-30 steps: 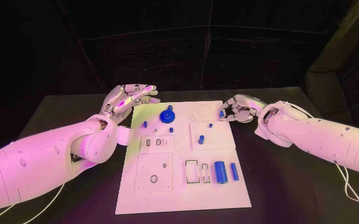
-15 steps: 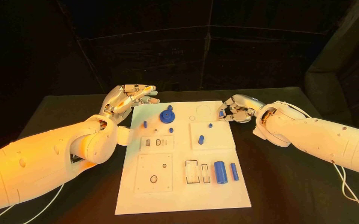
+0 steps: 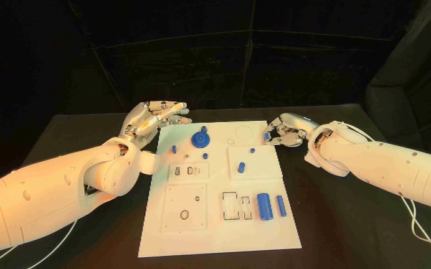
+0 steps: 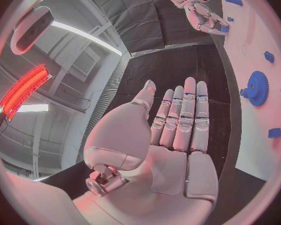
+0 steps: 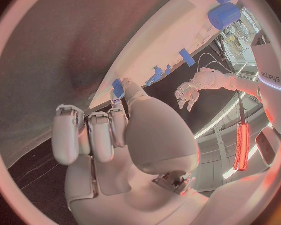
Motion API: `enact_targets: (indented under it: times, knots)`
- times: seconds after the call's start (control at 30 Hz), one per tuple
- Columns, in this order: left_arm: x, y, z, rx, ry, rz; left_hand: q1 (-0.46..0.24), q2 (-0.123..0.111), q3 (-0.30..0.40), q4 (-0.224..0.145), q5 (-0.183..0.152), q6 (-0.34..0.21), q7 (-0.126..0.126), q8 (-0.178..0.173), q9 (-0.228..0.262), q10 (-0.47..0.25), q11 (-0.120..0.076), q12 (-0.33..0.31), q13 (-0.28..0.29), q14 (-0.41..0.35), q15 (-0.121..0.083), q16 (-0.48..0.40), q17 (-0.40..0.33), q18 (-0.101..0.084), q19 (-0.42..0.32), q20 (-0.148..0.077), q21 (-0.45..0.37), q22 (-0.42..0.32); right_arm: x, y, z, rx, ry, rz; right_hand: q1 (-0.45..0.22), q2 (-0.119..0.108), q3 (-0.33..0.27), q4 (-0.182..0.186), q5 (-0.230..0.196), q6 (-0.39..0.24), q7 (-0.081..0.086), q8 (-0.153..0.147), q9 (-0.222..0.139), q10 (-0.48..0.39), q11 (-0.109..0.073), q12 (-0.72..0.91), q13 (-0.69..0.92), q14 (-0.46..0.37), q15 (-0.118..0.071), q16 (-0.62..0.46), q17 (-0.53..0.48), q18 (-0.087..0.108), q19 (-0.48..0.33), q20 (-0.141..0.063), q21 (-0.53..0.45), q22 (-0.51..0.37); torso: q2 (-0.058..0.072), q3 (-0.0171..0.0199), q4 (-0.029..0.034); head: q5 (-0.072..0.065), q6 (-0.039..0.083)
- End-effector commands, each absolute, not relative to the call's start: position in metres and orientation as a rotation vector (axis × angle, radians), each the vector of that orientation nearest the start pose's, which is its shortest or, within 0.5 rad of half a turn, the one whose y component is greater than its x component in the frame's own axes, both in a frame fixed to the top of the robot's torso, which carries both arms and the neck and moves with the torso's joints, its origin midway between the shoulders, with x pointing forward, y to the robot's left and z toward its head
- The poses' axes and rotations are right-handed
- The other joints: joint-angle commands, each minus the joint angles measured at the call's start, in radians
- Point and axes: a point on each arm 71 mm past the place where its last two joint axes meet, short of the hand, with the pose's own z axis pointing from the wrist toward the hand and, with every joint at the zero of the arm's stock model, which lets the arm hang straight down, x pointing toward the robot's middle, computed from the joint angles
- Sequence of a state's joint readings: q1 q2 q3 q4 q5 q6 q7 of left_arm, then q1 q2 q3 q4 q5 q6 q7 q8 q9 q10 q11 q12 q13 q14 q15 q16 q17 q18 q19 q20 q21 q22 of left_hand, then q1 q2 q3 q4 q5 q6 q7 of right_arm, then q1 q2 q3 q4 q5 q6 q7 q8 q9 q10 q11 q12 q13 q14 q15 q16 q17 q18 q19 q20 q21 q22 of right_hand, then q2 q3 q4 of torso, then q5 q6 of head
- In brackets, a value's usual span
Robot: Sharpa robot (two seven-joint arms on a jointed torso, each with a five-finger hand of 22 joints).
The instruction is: Assemble the parts on the task board
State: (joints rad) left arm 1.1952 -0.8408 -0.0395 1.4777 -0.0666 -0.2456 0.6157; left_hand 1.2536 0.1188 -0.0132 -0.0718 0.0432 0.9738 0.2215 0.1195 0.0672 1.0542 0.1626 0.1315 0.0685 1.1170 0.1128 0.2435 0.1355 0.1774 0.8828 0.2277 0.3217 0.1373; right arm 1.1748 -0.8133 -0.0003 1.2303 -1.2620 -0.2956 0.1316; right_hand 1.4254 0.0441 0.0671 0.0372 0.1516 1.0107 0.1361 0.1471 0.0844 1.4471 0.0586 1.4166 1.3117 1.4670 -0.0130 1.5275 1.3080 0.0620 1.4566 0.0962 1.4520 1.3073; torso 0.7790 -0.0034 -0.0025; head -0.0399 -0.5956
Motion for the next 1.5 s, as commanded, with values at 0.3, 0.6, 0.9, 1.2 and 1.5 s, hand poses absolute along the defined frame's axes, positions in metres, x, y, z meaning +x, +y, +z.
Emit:
enact_targets:
  times: [0.3,0.6,0.9,1.2,1.5]
  knots:
    - [0.494,0.220,-0.165,-0.903,1.242,-1.684,-0.002,0.009,-0.002,-0.005,0.005,0.008,-0.001,-0.004,-0.001,0.003,0.000,-0.003,-0.002,0.007,0.001,-0.004,0.001,0.005,0.009,0.000,0.003,-0.001,0.521,-0.261,-0.187,0.059,1.576,0.665,-0.014,0.039,0.036,0.006,-0.008,0.032,-0.010,0.013,0.001,0.000,-0.016,-0.010,0.098,0.086,-0.016,0.007,0.182,-0.010,0.002,-0.017,0.003,0.007,-0.001,-0.0010,-0.0021,-0.002,0.001]
    - [0.498,0.222,-0.167,-0.906,1.238,-1.674,-0.003,0.010,-0.001,-0.006,0.005,0.008,-0.001,-0.005,-0.001,0.004,0.000,-0.005,-0.002,0.007,0.001,-0.004,0.002,0.005,0.009,0.000,0.002,-0.002,0.503,-0.223,-0.170,0.085,1.576,0.691,-0.035,0.031,0.034,0.014,-0.008,0.029,-0.010,0.008,-0.002,-0.003,-0.016,-0.016,0.093,0.085,-0.017,0.006,0.180,-0.009,0.000,-0.019,0.001,0.003,-0.012,-0.0057,0.0025,0.003,-0.002]
    - [0.505,0.225,-0.170,-0.915,1.233,-1.654,-0.002,0.011,0.000,-0.008,0.005,0.010,-0.002,-0.005,-0.001,0.006,-0.001,-0.005,-0.001,0.009,0.000,-0.004,0.002,0.006,0.010,0.000,0.003,-0.002,0.495,-0.165,-0.157,0.010,1.584,0.746,-0.037,0.030,0.035,0.014,-0.007,0.028,-0.010,0.007,-0.002,-0.005,-0.016,-0.019,0.091,0.085,-0.017,0.004,0.176,-0.009,0.000,-0.020,0.000,0.002,-0.028,-0.0106,0.0161,0.026,-0.013]
    - [0.511,0.228,-0.172,-0.920,1.226,-1.629,-0.003,0.012,0.001,-0.011,0.005,0.015,-0.004,-0.007,-0.001,0.013,-0.003,-0.007,-0.001,0.019,-0.003,-0.001,0.006,0.007,0.016,-0.002,0.005,-0.002,0.492,-0.107,-0.160,-0.110,1.613,0.795,-0.035,0.027,0.042,0.010,0.003,0.025,-0.010,0.004,-0.004,-0.009,-0.017,-0.026,0.084,0.084,-0.018,0.002,0.173,-0.009,-0.001,-0.020,-0.001,0.001,-0.040,-0.0153,0.0273,0.062,-0.040]
    - [0.513,0.228,-0.172,-0.919,1.224,-1.628,-0.006,0.014,0.002,-0.013,0.005,0.023,-0.008,-0.007,0.000,0.025,-0.006,-0.007,0.001,0.022,-0.004,-0.002,0.007,0.006,0.018,-0.004,0.006,-0.002,0.485,-0.068,-0.181,-0.199,1.654,0.801,-0.035,0.026,0.043,0.009,0.004,0.025,-0.009,0.003,-0.005,-0.009,-0.017,-0.026,0.084,0.084,-0.018,0.002,0.173,-0.009,0.000,-0.020,0.000,0.001,-0.044,-0.0189,0.0299,0.071,-0.052]
